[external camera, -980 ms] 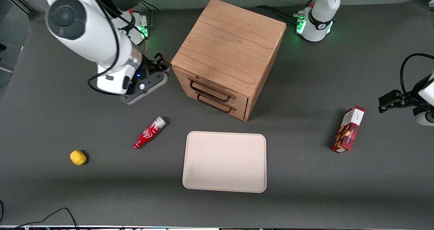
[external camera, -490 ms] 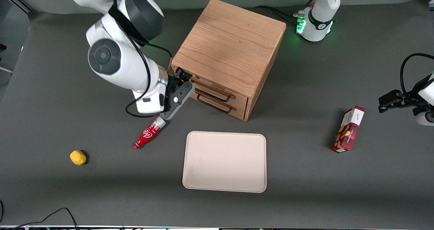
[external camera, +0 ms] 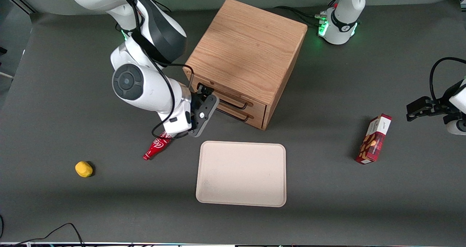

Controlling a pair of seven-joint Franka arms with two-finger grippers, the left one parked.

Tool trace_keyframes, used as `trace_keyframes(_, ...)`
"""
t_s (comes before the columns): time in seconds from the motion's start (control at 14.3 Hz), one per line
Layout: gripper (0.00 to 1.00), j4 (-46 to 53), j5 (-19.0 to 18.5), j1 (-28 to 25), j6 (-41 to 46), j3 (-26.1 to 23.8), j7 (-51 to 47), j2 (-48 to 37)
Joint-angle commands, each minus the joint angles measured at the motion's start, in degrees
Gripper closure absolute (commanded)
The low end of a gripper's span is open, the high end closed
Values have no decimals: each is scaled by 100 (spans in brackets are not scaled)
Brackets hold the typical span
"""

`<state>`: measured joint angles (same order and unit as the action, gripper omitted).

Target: Open upper drawer

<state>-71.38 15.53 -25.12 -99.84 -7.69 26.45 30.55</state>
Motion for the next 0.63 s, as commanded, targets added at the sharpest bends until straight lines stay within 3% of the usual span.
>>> trace_keyframes(0.0, 0, -243, 126, -19, -360, -171, 168, 74)
trace_keyframes(0.56, 0, -860, 82, -19, -1161, -435, 168, 91)
